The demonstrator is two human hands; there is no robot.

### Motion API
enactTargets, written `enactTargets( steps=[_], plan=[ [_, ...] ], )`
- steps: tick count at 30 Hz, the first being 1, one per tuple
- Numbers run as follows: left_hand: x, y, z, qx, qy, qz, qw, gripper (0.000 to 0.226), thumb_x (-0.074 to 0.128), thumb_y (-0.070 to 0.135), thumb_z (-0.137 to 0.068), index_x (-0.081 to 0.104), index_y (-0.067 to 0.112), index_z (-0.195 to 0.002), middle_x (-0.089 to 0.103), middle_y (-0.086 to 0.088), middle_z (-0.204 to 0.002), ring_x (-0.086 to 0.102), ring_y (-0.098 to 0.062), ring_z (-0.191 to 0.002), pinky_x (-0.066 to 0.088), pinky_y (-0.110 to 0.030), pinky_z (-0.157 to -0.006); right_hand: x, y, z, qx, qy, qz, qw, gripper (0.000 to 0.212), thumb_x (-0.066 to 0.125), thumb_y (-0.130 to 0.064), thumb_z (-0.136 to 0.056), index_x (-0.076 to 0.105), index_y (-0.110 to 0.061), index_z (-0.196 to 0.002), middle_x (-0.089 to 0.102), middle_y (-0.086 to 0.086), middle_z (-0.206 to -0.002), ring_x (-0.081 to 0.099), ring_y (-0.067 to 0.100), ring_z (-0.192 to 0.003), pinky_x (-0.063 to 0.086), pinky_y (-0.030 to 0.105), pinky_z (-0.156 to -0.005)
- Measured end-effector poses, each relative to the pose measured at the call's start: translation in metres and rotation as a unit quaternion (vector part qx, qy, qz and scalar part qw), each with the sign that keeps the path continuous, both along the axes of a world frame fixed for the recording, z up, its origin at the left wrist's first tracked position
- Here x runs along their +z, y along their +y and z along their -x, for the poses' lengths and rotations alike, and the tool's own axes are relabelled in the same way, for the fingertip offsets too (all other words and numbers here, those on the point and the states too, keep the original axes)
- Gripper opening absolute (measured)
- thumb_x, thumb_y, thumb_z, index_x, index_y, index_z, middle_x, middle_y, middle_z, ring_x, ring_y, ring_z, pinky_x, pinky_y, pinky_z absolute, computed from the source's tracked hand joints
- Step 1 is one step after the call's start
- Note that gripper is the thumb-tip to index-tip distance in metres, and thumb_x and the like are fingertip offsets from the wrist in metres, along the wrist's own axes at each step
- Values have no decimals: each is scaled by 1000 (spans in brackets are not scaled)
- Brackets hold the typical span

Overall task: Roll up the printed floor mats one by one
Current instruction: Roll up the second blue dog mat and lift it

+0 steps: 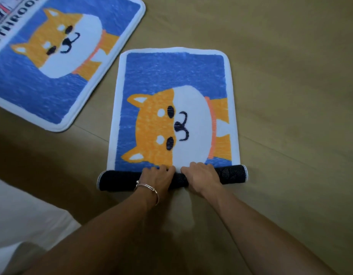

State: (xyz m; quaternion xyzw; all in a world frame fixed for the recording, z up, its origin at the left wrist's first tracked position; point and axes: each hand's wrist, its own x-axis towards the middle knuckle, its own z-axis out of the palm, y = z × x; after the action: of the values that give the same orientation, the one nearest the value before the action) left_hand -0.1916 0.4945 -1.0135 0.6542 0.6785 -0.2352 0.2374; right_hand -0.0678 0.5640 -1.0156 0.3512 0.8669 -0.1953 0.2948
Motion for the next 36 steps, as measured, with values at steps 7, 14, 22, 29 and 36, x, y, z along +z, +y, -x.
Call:
enactTargets(
  steps=[7, 14, 22, 29, 36],
  plan=[
    [0, 21, 14, -3, -68, 74, 995, 27, 56, 25, -90, 51, 18, -116, 61, -7, -114, 60, -29, -102, 47, -39, -80, 1, -8, -2, -4, 33, -38, 999, 30, 55, -23, -89, 44, -20, -117, 50, 7, -118, 45, 27, -113, 34, 41, -94],
    [4, -10, 16, -22, 2, -60, 998, 31, 46, 18, -94, 40, 18, -124, 52, -8, -117, 53, -30, -106, 42, -40, -84, 1, 8, 7, -23, -3, 86, 996, 23, 57, -31, -86, 49, -22, -106, 60, 6, -107, 57, 27, -97, 44, 37, -76],
    [4, 2, 19, -9, -38, 11, 999, 29, 56, 23, -88, 48, 22, -116, 57, -4, -112, 58, -28, -100, 41, -35, -72, -2, -18, -4, 6, 61, -84, 995, 26, 58, -21, -86, 46, -19, -110, 53, 6, -106, 49, 27, -101, 36, 39, -84],
    [3, -3, 13, 31, -39, 20, 999, 22, 50, 21, -92, 52, 21, -115, 59, -6, -114, 58, -30, -104, 45, -37, -77, 5, -7, 9, 42, 9, -26, 999, 30, 54, -22, -89, 42, -20, -117, 52, 5, -113, 49, 26, -107, 34, 37, -86],
    [10, 6, 19, 4, -41, 2, 999, 33, 56, 26, -88, 46, 22, -119, 55, -5, -116, 55, -28, -104, 40, -36, -73, 1, -5, 6, -11, 19, -36, 999, 14, 50, -22, -90, 44, -24, -102, 48, 2, -99, 48, 25, -102, 34, 39, -84]
  ],
)
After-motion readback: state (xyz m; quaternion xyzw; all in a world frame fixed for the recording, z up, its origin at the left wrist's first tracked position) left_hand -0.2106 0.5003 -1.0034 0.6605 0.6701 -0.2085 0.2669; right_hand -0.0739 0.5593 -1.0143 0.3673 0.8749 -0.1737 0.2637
